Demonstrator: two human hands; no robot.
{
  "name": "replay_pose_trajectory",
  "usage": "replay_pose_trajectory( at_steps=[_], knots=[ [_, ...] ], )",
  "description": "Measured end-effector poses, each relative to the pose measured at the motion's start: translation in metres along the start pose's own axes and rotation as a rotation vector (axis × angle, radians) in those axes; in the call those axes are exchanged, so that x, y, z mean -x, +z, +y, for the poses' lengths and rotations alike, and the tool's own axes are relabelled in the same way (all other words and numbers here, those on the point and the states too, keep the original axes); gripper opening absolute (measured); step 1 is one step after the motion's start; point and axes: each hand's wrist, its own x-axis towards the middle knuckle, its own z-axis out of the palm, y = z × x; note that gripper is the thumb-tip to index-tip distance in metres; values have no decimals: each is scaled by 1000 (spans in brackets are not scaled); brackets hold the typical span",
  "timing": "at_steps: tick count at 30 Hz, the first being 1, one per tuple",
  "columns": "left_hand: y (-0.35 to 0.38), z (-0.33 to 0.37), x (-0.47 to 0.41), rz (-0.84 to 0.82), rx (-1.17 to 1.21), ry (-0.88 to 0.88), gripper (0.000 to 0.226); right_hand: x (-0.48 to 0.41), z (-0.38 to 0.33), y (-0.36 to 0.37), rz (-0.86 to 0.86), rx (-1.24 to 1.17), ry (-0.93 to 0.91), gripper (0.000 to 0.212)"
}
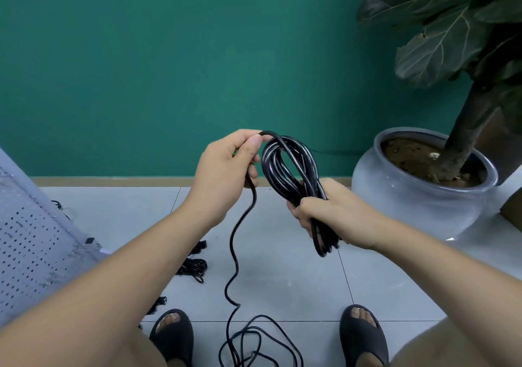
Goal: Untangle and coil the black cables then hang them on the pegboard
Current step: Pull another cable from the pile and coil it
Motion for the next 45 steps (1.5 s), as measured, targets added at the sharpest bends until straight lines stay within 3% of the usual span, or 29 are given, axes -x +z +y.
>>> replay_pose_trajectory(
  at_steps=[4, 10, 12, 14, 18, 23, 26, 29, 36, 38, 41, 45],
  knots=[
    [8, 5, 5, -7, 59, -93, 32, -3, -1, 9, 56, 132, -20, 34],
    [25, 17, 10, -7, 85, -243, 64, -5, -2, 21, 118, 194, -28, 32],
    [23, 16, 9, -24, 16, -147, 60, -6, -4, 21, 136, 194, -37, 31],
    [19, 16, 9, -61, -87, 42, 36, -7, -4, 19, 150, 174, -30, 32],
    [5, 14, 1, -207, -238, 258, 31, -9, -1, 15, 112, 207, -19, 35],
    [1, 12, -2, -265, -172, 76, 44, -8, 3, 16, 159, 314, -53, 26],
    [10, 8, 1, -208, 49, -16, 54, -11, 3, 16, 174, 351, -47, 26],
    [19, 8, 3, -117, 241, -87, 53, -14, 2, 21, 145, 290, -5, 23],
    [21, 18, -5, -122, 488, -236, 46, -24, -1, 35, 187, 142, 6, 20],
    [20, 22, -9, -127, 550, -257, 38, -27, -4, 37, 195, 71, 5, 33],
    [18, 25, -13, -152, 575, -279, 30, -27, -8, 32, 89, -41, 11, 30],
    [16, 29, -16, -136, 439, -232, 41, -28, -10, 29, 18, -31, 20, 26]
  ],
)
